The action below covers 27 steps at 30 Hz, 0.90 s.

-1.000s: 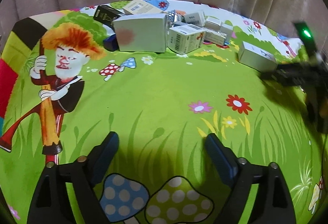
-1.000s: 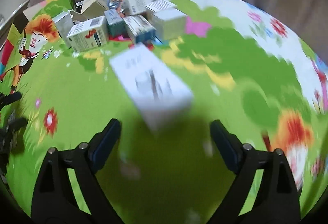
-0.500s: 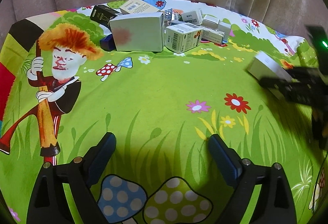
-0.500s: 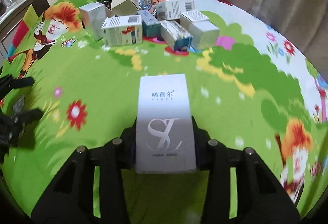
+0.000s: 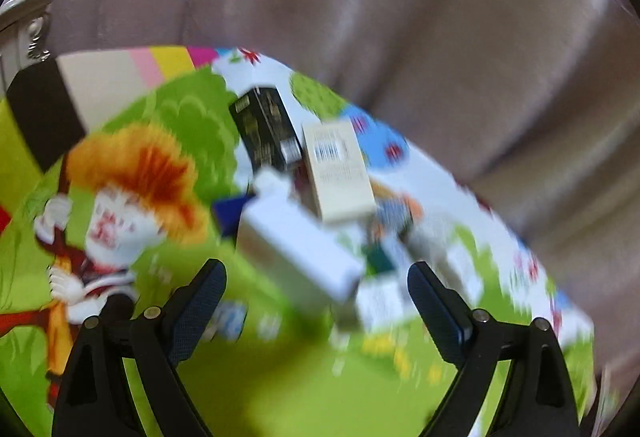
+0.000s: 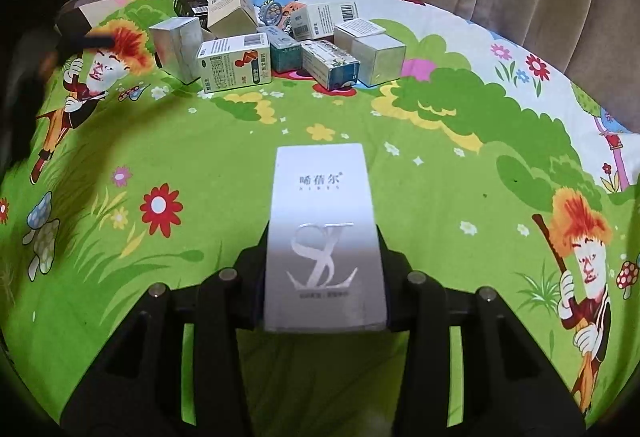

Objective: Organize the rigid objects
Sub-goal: 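Carry the SL box and long box with both grippers to the purple-rimmed box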

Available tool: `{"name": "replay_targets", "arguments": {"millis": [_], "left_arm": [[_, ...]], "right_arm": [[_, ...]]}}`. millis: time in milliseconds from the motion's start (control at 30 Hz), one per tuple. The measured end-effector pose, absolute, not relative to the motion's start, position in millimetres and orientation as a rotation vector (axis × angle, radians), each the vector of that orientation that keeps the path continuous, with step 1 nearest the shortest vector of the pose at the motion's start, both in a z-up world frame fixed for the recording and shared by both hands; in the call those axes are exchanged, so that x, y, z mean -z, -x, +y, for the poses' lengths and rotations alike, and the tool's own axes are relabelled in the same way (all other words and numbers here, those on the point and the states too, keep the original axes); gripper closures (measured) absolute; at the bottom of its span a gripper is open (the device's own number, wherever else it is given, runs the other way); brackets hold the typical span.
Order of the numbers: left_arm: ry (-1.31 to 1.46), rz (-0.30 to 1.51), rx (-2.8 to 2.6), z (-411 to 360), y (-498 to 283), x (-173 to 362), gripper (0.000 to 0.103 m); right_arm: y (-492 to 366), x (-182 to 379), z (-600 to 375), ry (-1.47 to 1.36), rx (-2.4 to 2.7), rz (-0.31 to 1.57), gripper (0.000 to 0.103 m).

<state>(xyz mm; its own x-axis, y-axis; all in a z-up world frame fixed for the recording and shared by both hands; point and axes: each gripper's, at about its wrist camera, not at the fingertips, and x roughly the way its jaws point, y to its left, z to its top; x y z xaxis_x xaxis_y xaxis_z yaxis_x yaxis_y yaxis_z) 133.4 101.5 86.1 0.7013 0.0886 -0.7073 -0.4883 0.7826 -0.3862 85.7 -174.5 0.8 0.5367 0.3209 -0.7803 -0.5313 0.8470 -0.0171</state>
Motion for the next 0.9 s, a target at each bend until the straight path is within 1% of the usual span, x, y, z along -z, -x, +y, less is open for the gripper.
{"name": "replay_targets", "arguments": {"millis": [133,233,267,300,333,367,400,433,600,733,833,900], "left_arm": [[0.648,0.775,-0.494,106,-168,-78,0.010],[0.608,0.895,-0.579,104,-188,-51,0.010],[0.595,0.942,-0.564,102,-192,-42,0.012],[0.569,0.981,-0.540,99,-193,-33,0.030],[0.555,0.977,-0.502,96,-188,-28,0.039],[0.537,0.948,-0.473,93,-180,-29,0.044],[0.514,0.935,-0.453,92,-173,-30,0.057],[0.485,0.924,-0.420,90,-163,-32,0.065],[0.349,0.982,-0.209,89,-103,-40,0.065],[0.141,1.019,-0.133,86,-57,-42,0.065],[0.089,1.023,-0.098,92,-44,-34,0.065],[0.110,0.997,-0.077,96,-48,-35,0.064]], "right_arm": [[-87,0,-176,0.249,-0.523,0.872,0.056],[-87,-1,-177,0.241,-0.527,0.874,0.055],[-87,-1,-177,0.238,-0.527,0.875,0.055],[-87,-1,-177,0.236,-0.527,0.876,0.055],[-87,-1,-177,0.239,-0.524,0.875,0.055],[-87,-1,-176,0.240,-0.523,0.875,0.055],[-87,-1,-176,0.240,-0.523,0.875,0.055],[-87,-1,-177,0.238,-0.523,0.876,0.055],[-87,-1,-176,0.241,-0.521,0.877,0.056],[-86,-1,-176,0.245,-0.519,0.876,0.056],[-87,-1,-177,0.245,-0.518,0.877,0.056],[-86,-1,-176,0.246,-0.517,0.877,0.056]]}}
